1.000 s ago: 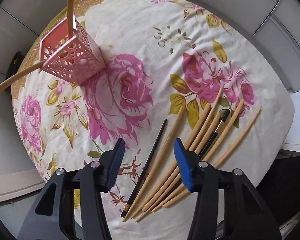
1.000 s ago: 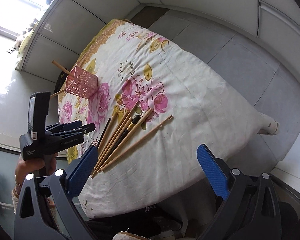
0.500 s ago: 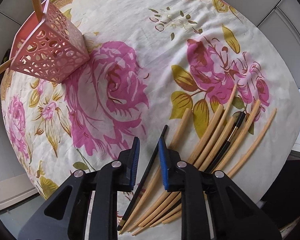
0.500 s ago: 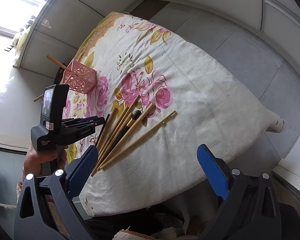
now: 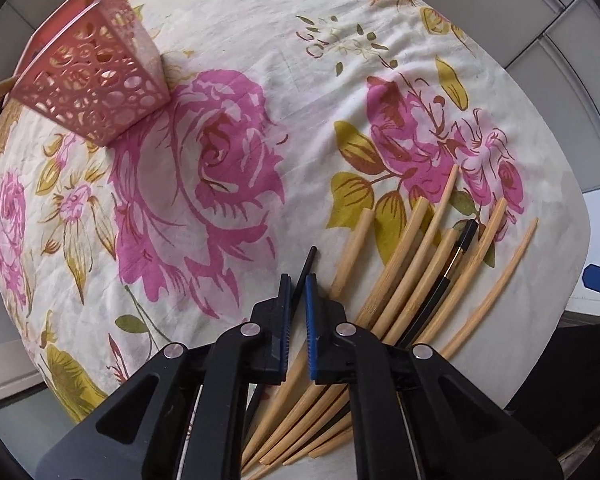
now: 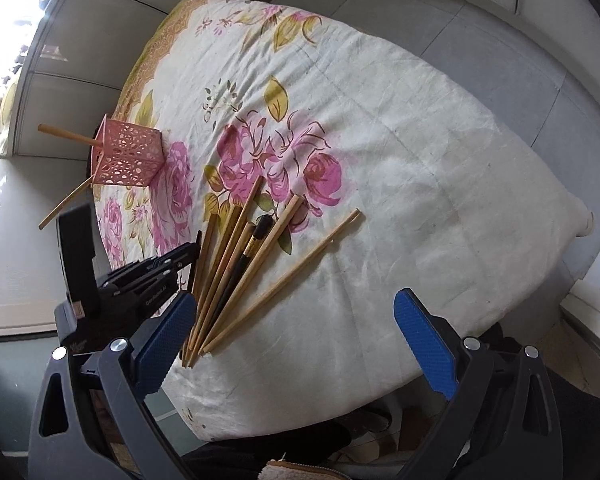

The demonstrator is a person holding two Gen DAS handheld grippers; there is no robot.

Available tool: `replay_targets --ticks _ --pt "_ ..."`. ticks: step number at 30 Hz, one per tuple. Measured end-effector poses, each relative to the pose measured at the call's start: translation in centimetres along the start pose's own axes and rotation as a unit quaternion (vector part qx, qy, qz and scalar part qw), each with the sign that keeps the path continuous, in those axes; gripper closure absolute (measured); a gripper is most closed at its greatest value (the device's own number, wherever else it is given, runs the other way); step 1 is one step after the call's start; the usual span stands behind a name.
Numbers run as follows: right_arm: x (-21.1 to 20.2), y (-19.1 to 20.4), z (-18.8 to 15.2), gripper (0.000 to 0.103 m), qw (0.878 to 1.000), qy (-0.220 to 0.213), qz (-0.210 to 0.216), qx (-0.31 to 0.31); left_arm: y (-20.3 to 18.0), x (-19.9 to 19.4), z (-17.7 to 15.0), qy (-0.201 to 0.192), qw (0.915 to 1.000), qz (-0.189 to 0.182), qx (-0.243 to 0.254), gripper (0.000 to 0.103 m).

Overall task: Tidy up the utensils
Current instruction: 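Close the left gripper on another chopstick in the pile while the right gripper grasps one too, then carry the left gripper's chopstick upright over the pink cup while the right gripper carries its chopstick there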

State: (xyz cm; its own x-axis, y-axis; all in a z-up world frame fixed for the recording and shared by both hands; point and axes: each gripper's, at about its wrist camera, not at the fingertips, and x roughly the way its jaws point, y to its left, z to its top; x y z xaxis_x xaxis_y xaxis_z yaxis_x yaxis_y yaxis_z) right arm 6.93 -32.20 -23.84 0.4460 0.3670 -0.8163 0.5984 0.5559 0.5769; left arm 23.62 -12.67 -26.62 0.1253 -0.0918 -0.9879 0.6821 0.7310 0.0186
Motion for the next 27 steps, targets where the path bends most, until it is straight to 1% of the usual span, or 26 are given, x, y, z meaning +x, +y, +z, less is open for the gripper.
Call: replay_targets --ticks 2,4,5,6,8,10,12,13,14,16,17,20,23,25,27 --pt "1.0 0.1 0.7 0.008 0.999 0.018 0.007 0.031 0.8 -0.9 -1.1 -0.024 0.9994 -0.018 -0.017 0.098" --pt "1.9 0.2 1.4 0.017 0.998 0.029 0.0 0.057 1.4 -2.5 -2.2 -0.053 0.9978 -0.029 -0.026 0.098" --pt "2.5 0.4 1.7 0.03 0.997 0.035 -0.011 0.066 1.6 -3.4 -2.8 -0.068 0.9967 -0.034 -0.028 0.098" --pt "3.2 0.6 2.0 0.046 0.996 0.045 -0.027 0.078 1.8 -4.3 -3.3 -0.082 0.9955 -0.036 -0.029 0.098" --pt "4.1 0.8 2.6 0.06 0.992 0.056 -0.062 0.091 2.3 -5.9 -4.1 -0.11 0.9927 -0.036 -0.033 0.098" --pt "5.0 1.1 3.1 0.065 0.988 0.065 -0.095 0.099 2.5 -7.7 -4.6 -0.136 0.9891 -0.043 -0.037 0.098" --pt "5.2 1.4 3.5 0.066 0.986 0.055 -0.111 0.113 2.2 -9.0 -4.7 -0.152 0.9871 -0.035 -0.034 0.098" --pt "5.4 1.8 3.7 0.067 0.985 0.052 -0.12 0.109 2.1 -9.6 -4.7 -0.159 0.9862 -0.034 -0.032 0.098" --pt "5.5 2.1 3.8 0.069 0.984 0.048 -0.13 0.108 2.2 -10.1 -4.9 -0.165 0.9851 -0.035 -0.032 0.098" --pt "5.8 3.0 3.9 0.084 0.982 0.038 -0.164 0.089 1.9 -10.7 -4.9 -0.175 0.9834 -0.035 -0.033 0.099" --pt "6.1 3.2 3.8 0.093 0.984 0.033 -0.16 0.077 2.0 -11.0 -5.0 -0.179 0.9826 -0.035 -0.036 0.099" --pt "5.9 3.4 3.4 0.096 0.986 -0.002 -0.157 0.047 2.6 -11.4 -5.3 -0.19 0.9799 -0.039 -0.047 0.099" --pt "5.3 3.5 2.1 0.097 0.988 -0.039 -0.146 0.005 3.0 -12.4 -6.0 -0.208 0.9747 -0.047 -0.065 0.099" --pt "4.4 4.6 0.5 0.097 0.987 -0.079 -0.135 -0.037 3.0 -13.1 -6.5 -0.223 0.971 -0.045 -0.074 0.099" --pt "2.8 5.7 -1.1 0.097 0.98 -0.126 -0.124 -0.088 2.8 -14.1 -7.2 -0.24 0.9662 -0.044 -0.084 0.099"
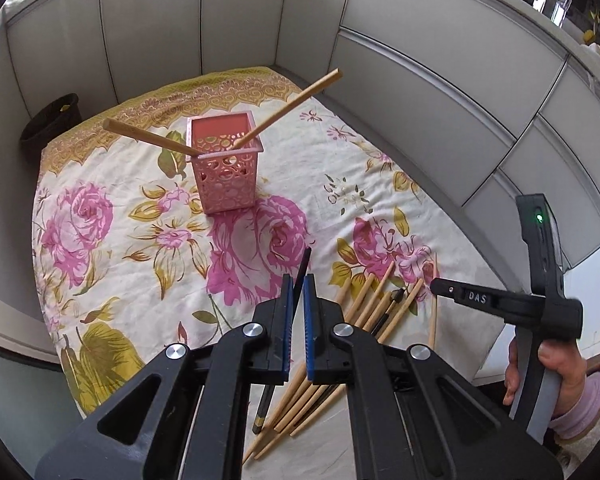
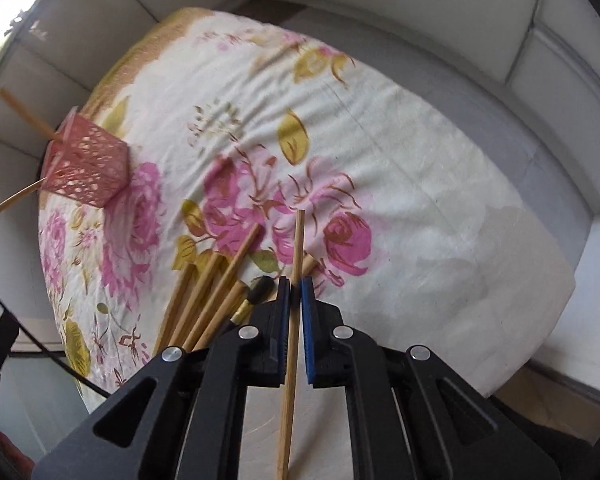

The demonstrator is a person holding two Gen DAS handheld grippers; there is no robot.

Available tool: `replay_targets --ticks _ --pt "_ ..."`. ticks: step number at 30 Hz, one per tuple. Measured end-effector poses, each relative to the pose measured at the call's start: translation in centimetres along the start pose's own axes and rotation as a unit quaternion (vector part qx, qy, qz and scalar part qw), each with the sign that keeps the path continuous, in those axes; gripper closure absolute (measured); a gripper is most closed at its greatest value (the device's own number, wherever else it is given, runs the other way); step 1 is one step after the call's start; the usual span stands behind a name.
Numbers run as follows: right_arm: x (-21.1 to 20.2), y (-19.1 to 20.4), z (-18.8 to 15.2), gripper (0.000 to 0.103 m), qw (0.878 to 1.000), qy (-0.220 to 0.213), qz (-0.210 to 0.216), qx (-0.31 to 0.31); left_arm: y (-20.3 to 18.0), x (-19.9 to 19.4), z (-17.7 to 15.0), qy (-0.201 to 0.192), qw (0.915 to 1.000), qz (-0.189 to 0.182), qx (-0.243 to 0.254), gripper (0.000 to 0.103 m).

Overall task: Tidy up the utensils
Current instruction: 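Carry the left gripper's chopstick upright over the pink cup while the right gripper carries its chopstick there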

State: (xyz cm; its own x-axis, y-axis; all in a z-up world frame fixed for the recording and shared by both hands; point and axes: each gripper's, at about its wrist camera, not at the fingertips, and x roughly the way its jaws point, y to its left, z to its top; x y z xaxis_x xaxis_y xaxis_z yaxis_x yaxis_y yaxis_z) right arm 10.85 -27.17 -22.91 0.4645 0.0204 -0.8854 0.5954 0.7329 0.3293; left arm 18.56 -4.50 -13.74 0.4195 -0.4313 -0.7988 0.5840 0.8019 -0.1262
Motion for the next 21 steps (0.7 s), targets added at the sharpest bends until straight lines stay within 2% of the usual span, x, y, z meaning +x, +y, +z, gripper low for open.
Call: replay_targets --ticks 5,8,13,16,21 --pt "-5.7 1.5 -2.3 0.097 0.991 -0.104 0.023 -0.082 -0.5 -2.9 -1.1 -0.045 0.9986 0.0 -0.029 0.099" --pt "-8.7 2.8 -2.7 0.097 0.982 -0.147 0.037 -0.113 -0.8 -4.0 -1.6 -0.065 0.997 0.008 -0.042 0.099" --pt "-13.9 2.5 -3.9 0.097 0.965 -0.211 0.063 -0.144 -1.2 -5.3 -1.8 -0.083 0.9947 0.019 -0.058 0.101" --pt "-16.0 2.6 -4.3 0.097 0.954 -0.241 0.067 -0.163 -1.5 -6.2 -1.7 -0.096 0.9933 0.021 -0.062 0.101" --pt "-18.4 2.4 -3.8 0.097 0.947 -0.259 0.084 -0.169 -2.1 -7.1 -1.2 -0.108 0.9919 0.031 -0.06 0.101"
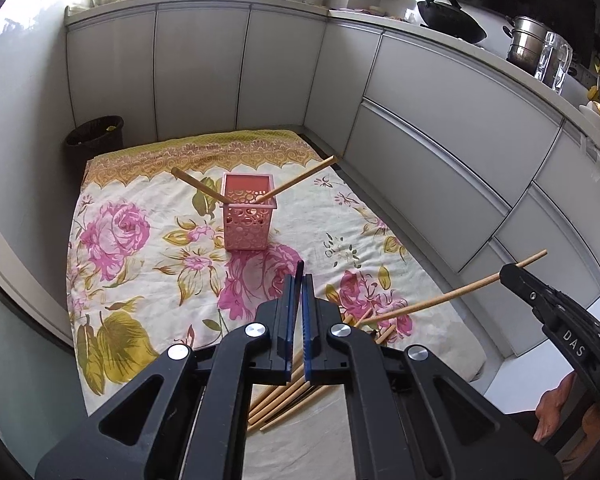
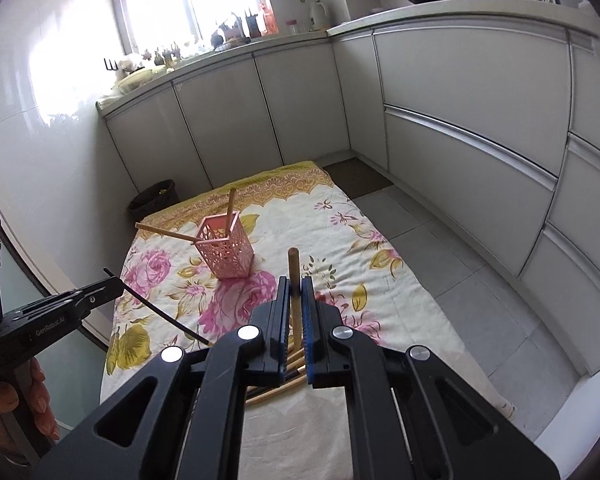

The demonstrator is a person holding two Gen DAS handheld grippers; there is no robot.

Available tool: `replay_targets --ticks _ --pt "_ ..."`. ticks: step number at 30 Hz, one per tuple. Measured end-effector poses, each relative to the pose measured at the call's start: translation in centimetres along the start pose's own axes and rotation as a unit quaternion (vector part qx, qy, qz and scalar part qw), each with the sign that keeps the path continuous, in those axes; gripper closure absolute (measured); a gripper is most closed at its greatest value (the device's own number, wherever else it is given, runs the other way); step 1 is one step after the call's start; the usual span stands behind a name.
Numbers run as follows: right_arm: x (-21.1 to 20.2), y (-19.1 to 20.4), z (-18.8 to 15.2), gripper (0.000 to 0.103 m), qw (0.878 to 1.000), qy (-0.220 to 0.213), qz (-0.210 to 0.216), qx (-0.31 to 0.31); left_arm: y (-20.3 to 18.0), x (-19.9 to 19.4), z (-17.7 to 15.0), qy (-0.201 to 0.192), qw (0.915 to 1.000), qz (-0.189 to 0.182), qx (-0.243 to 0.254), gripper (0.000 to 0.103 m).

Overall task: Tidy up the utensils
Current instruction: 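Carry the left gripper's chopstick upright over the pink cup while the right gripper carries its chopstick there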

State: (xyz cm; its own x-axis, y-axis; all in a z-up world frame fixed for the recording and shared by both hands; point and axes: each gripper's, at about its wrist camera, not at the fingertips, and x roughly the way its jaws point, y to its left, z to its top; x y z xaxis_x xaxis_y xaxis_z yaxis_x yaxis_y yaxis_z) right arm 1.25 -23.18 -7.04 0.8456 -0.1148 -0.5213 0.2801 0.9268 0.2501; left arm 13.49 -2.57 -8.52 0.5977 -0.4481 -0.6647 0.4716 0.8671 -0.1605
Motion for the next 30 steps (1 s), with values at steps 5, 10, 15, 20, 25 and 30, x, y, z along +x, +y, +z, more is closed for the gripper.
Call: replay_targets --ticks 5,10,15,20,25,30 --pt "-0.7 -0.1 1.4 0.097 1.0 -0.008 0.012 0.001 -0.2 -0.5 0.6 -0.005 1.0 0.007 0.004 0.101" --pt "-0.8 0.4 2.9 0.097 1.0 -0.012 0.024 -0.005 -0.6 -1.5 1.9 -0.019 0.9997 0.012 0.01 0.101" --pt "-0.7 1.0 4.9 0.097 0.999 -0.014 0.042 -0.006 -1.0 -2.7 4.8 -0.047 0.9986 0.021 0.014 0.101" --pt "-0.6 1.6 7.2 0.097 0.998 -0.025 0.057 -0.004 -1.5 -3.6 9.1 -0.084 0.9955 0.038 0.021 0.101" --pt "-0.5 2.3 9.2 0.097 0.997 -0.041 0.066 -0.012 -1.4 -2.3 12.8 -0.105 0.9927 0.057 0.02 0.101" --pt "0.2 3.0 10.6 0.097 0.996 -0.048 0.07 -0.017 -0.5 0.4 15.2 -0.115 0.9903 0.078 0.007 0.101"
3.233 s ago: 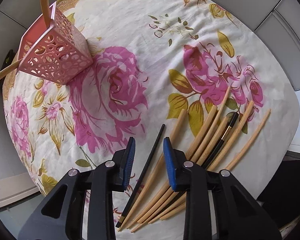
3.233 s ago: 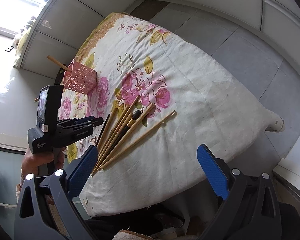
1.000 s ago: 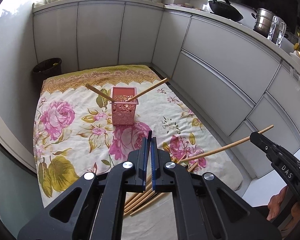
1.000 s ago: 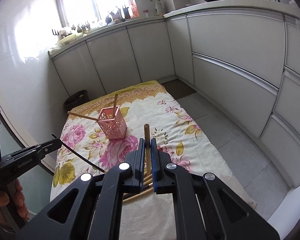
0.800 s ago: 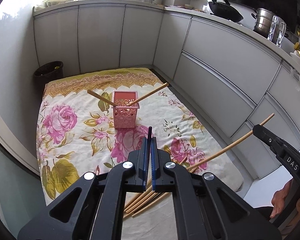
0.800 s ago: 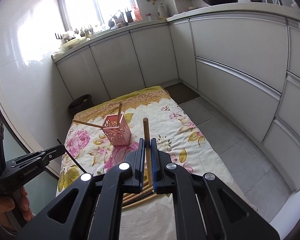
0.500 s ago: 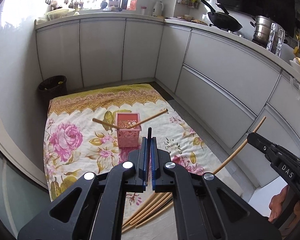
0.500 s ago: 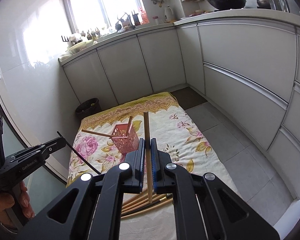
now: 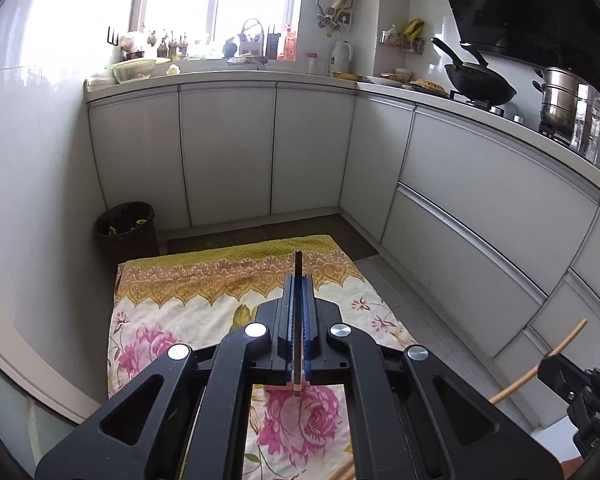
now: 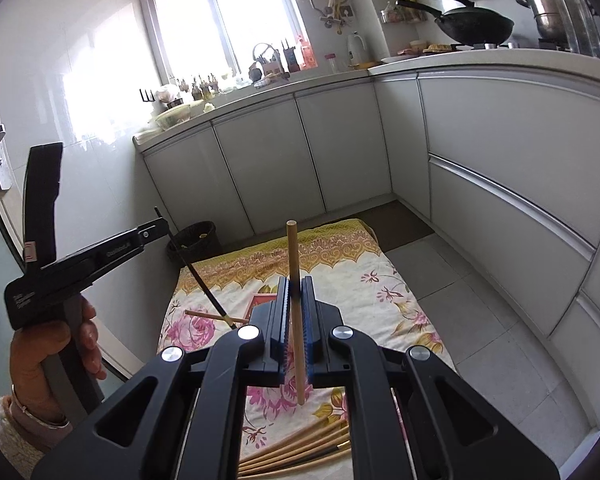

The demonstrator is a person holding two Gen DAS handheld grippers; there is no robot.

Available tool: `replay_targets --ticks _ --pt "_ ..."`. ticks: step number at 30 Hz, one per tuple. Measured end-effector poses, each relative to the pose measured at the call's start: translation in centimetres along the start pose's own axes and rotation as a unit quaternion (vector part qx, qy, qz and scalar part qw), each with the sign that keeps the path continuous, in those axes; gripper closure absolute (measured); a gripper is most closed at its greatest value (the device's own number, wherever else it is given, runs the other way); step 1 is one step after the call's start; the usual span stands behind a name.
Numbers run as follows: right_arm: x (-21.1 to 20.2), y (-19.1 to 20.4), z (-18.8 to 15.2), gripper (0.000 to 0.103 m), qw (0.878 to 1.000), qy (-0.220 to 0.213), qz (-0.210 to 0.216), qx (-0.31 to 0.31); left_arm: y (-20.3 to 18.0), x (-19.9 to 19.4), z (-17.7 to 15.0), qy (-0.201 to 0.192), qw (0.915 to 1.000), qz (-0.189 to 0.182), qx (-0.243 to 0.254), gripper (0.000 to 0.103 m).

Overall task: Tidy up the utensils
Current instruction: 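Carry the left gripper's chopstick upright over the pink cup while the right gripper carries its chopstick there, then open the left gripper over the cup while the right gripper releases its chopstick into it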

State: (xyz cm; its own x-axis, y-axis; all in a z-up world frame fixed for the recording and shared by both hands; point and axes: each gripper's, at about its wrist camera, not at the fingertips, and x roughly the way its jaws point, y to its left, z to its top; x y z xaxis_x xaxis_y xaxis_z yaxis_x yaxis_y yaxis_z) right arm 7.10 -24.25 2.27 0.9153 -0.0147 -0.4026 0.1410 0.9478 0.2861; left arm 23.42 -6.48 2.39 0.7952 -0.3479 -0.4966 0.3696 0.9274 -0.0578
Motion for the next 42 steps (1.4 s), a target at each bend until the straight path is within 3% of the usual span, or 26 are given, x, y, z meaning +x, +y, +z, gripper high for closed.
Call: replay_targets --ticks 6,14,22,27,33,42 --pt "1.8 0.6 0.2 0.097 1.0 0.006 0.004 -0.004 1.3 4.4 0.4 0.0 0.9996 0.019 -0.022 0.101" --pt "3.3 1.4 0.6 0.097 1.0 0.012 0.016 -0.003 2.7 8.4 -1.5 0.059 0.9969 0.006 -0.051 0.1" --pt "3.4 4.3 3.8 0.097 0.999 -0.019 0.043 -0.002 3.8 2.0 -1.5 0.003 0.9976 0.001 -0.069 0.09" --pt "6.4 5.5 6.2 0.097 0.998 -0.048 0.038 0.003 4.6 -1.5 -2.3 -0.024 0.9971 0.011 -0.071 0.088" --pt "12.0 5.7 6.6 0.097 0.998 -0.062 0.028 0.015 5.7 -1.6 -3.3 -0.025 0.9968 0.023 -0.073 0.088" --pt "19.3 5.7 3.3 0.096 1.0 -0.015 0.006 0.012 7.2 0.0 -4.9 -0.002 0.9959 0.033 -0.084 0.088"
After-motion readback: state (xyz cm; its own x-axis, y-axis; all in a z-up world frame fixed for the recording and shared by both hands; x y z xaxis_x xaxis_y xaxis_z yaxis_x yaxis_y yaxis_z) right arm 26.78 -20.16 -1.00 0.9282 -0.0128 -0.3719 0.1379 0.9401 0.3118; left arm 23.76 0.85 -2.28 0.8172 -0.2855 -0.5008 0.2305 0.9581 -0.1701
